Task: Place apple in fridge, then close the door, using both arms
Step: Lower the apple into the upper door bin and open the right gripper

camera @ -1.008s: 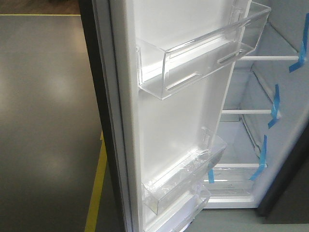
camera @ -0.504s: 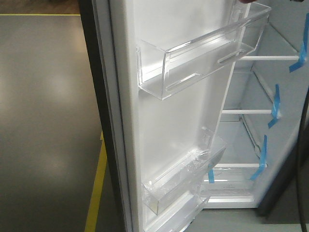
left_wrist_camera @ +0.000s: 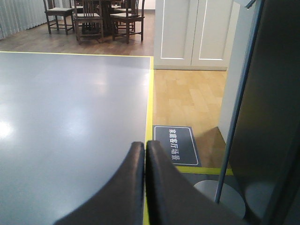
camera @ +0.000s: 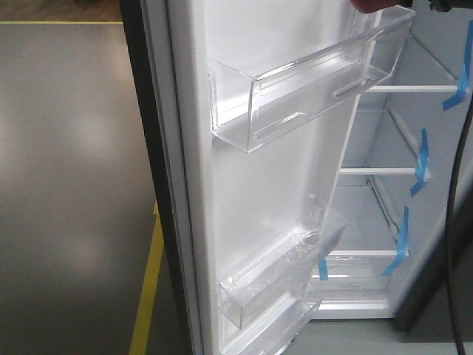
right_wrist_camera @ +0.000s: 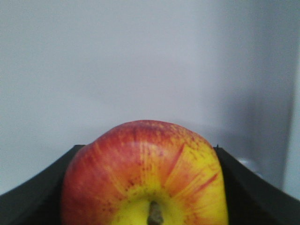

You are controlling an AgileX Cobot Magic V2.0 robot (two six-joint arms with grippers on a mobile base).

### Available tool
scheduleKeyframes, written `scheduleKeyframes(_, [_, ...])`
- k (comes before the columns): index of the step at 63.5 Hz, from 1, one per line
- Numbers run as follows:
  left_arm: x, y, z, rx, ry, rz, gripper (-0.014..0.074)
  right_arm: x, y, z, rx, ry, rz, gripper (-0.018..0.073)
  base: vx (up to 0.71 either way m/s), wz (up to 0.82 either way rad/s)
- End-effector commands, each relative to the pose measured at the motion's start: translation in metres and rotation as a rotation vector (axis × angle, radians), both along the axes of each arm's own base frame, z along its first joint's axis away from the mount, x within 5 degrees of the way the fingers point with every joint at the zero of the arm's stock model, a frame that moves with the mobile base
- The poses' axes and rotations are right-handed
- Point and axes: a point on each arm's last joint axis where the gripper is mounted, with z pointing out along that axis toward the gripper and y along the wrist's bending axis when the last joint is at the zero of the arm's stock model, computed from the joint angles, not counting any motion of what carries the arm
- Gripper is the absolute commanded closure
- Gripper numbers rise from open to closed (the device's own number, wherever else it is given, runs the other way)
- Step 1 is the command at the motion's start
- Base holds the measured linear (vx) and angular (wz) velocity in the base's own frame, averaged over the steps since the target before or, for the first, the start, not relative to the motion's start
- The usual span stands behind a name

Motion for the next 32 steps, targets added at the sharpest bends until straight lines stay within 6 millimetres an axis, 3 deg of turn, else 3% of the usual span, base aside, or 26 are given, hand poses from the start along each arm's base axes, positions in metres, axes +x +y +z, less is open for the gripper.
scheduleKeyframes(1, [0.001, -0.002, -0.001, -0.005, -0.051, -0.023, 0.0603, -0.014, 0.016, 0.026, 0.025, -0.105, 0.017, 0.0454, 0.00, 0.00])
scheduleKeyframes(12, [0.001, -0.002, -0.001, -0.005, -0.051, -0.023, 0.0603, -0.012, 0.028, 0.023, -0.027, -0.104, -0.003, 0.0311, 0.00, 0.00])
scheduleKeyframes(24, [0.001, -0.002, -0.001, -0.005, -0.051, -0.023, 0.0603, -0.009, 0.026, 0.024, 0.004, -0.092, -0.045, 0.0075, 0.00, 0.00])
scheduleKeyframes(32, [0.001, -0.002, -0.001, -0.005, -0.051, -0.023, 0.0603, -0.009, 0.026, 0.024, 0.008, -0.085, -0.042, -0.0014, 0.00, 0.00])
